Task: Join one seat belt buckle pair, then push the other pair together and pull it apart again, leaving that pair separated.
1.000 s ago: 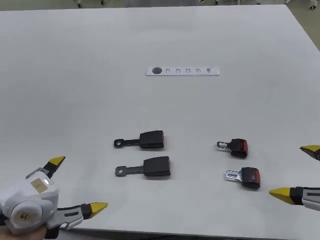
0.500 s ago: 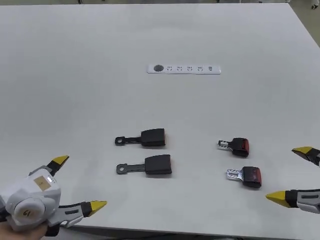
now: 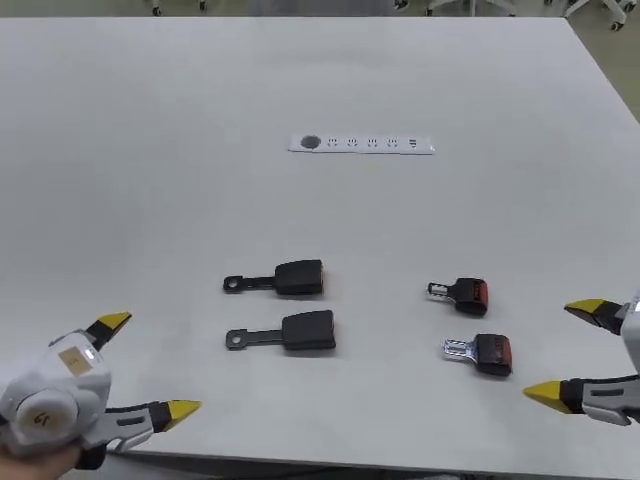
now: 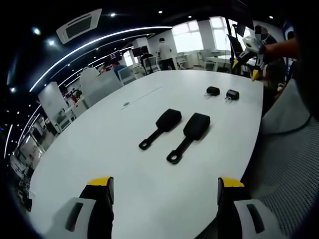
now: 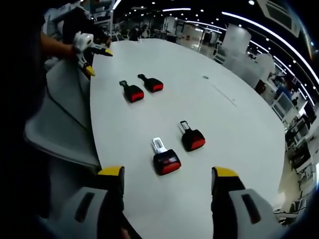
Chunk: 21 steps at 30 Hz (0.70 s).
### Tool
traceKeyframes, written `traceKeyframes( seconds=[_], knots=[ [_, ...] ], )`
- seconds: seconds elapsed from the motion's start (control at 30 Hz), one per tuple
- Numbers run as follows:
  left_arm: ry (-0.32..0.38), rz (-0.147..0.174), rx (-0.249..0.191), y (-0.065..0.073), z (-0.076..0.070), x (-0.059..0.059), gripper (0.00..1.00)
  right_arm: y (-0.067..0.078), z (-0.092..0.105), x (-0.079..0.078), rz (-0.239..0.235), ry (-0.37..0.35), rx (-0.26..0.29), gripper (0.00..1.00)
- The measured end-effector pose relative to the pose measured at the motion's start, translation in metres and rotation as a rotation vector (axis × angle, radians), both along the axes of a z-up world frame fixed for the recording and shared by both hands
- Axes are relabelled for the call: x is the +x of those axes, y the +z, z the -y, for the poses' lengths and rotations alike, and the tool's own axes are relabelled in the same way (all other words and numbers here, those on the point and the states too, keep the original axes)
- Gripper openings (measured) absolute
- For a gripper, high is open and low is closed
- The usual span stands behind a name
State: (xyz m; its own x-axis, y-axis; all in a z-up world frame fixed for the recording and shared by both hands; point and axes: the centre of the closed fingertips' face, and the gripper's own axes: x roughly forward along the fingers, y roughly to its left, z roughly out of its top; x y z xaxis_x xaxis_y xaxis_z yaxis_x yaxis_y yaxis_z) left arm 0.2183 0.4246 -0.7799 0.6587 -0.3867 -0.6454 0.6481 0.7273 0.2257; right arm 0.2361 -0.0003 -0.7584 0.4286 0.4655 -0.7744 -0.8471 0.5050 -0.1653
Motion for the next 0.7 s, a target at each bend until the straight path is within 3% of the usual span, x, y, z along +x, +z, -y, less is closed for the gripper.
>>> traceKeyframes(
  seconds=[0.2,0.27,0.33,0.5,0.57,0.6,0.63,0.7],
  knots=[
    [-0.065,-0.044,0.013,-0.002,0.006,-0.005,0.86,0.005,0.0,0.001,0.001,0.024,-0.008,0.67],
    [-0.096,-0.104,-0.013,-0.003,0.013,-0.009,0.81,0.004,-0.001,0.0,-0.011,0.033,-0.016,0.66],
    [-0.112,-0.092,0.001,0.004,0.016,-0.002,0.74,0.0,-0.001,-0.001,-0.03,0.044,-0.038,0.65],
    [-0.143,-0.096,0.022,0.012,0.027,0.016,0.71,-0.005,-0.004,0.0,-0.044,0.078,-0.059,0.61],
    [-0.159,-0.126,0.023,0.011,0.034,0.018,0.58,-0.006,-0.006,0.002,-0.044,0.084,-0.063,0.61],
    [-0.178,-0.112,0.047,0.012,0.038,0.023,0.55,-0.007,-0.007,0.002,-0.049,0.085,-0.064,0.6],
    [-0.197,-0.098,0.06,0.013,0.042,0.027,0.57,-0.008,-0.007,0.003,-0.05,0.088,-0.066,0.59],
    [-0.241,-0.121,0.078,0.011,0.052,0.027,0.59,-0.011,-0.008,0.003,-0.052,0.11,-0.08,0.59]
  ],
)
